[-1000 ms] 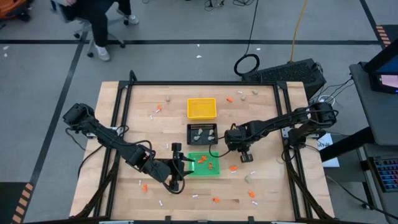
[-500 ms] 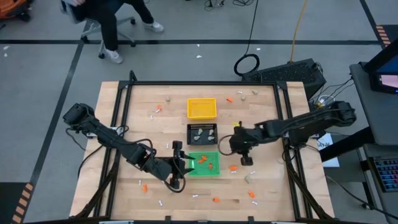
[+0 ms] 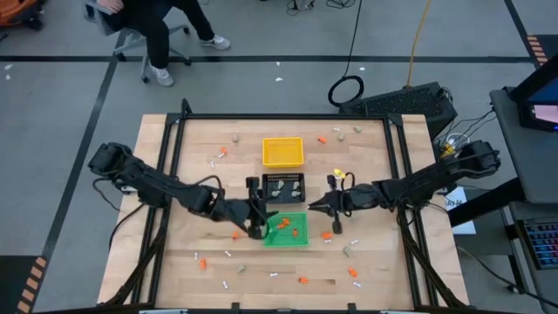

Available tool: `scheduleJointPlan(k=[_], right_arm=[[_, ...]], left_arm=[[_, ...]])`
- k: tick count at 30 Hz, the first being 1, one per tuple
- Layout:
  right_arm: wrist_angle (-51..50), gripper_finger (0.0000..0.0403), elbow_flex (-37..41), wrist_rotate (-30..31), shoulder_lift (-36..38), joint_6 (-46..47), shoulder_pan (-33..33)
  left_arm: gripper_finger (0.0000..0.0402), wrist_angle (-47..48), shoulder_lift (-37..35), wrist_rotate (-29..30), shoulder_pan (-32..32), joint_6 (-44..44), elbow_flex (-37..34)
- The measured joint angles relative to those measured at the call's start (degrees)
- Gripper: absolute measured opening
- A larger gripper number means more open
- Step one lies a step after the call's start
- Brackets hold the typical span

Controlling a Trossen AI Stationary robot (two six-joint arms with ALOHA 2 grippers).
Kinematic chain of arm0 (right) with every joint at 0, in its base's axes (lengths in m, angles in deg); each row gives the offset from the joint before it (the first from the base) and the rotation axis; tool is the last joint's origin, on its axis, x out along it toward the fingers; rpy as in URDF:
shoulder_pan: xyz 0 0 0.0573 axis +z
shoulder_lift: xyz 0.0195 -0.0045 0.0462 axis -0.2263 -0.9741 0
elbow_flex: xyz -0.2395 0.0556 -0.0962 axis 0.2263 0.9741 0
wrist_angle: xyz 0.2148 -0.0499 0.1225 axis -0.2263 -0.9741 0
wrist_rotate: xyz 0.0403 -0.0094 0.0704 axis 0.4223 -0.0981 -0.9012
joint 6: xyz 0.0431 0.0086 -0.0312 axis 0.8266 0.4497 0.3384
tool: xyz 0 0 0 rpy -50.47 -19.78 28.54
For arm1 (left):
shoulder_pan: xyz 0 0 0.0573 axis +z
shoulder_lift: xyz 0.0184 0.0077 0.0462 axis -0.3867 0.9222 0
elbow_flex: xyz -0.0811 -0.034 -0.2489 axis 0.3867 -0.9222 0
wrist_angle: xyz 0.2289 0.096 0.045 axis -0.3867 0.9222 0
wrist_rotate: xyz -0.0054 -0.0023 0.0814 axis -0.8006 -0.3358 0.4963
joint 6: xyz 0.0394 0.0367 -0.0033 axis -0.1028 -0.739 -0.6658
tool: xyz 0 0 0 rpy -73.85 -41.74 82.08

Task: Sort Halloween decoration
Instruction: Put the white bone toy into the yellow basket

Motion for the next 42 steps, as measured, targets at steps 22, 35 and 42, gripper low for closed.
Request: scheduleJointPlan(k=[22,35,42], right_arm=[[20.77,0.0,0.2,-14.4,-7.23,-3.7,-11.81],[31.18,0.0,0.18,-15.11,-12.36,-4.3,-14.67],[31.4,0.0,0.18,-15.02,-12.32,-4.01,-14.64]], left_arm=[[0.0047,-19.31,-14.07,-19.17,10.97,-1.46,-18.05],[0.0033,-19.13,-11.43,-18.29,10.88,4.85,-18.03],[0.0033,-19.13,-11.45,-18.2,10.88,4.85,-18.03]])
